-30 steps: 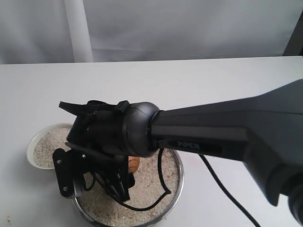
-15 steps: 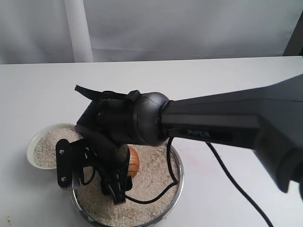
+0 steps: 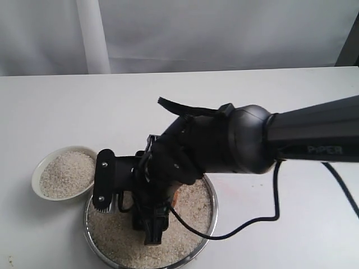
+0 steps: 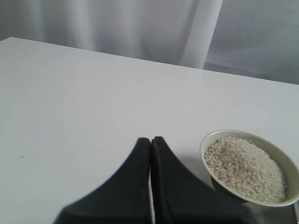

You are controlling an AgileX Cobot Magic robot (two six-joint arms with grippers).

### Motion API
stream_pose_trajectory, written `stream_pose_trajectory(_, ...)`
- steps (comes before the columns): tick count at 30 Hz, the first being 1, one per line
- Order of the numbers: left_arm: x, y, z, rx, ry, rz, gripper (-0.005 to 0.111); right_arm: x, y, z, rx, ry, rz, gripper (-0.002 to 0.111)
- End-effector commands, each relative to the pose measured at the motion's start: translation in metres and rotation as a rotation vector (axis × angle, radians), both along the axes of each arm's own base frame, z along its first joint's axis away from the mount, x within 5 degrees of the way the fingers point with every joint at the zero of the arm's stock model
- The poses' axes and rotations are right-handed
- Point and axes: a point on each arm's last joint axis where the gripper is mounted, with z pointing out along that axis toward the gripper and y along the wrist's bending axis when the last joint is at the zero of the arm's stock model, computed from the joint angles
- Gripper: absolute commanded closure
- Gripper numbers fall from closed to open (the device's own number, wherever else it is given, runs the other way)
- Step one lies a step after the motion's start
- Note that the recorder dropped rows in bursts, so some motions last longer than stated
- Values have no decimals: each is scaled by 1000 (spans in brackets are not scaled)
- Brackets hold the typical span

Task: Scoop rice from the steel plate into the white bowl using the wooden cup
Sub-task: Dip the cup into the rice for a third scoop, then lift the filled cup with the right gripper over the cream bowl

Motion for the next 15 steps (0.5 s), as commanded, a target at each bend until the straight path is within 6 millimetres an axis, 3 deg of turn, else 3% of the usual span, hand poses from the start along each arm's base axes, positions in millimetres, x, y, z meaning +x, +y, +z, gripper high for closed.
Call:
stream_pose_trajectory(1, 0, -1, 1, -7, -8, -8, 107, 2, -11, 11, 161, -34, -85, 108)
stream_pose_trajectory(6, 0, -1, 1, -7, -8, -8, 107, -3, -28, 9, 238, -89, -118, 108)
stream_pose_trajectory(15, 0, -1, 1, -7, -8, -8, 107, -3, -29, 17, 212, -104, -82, 108)
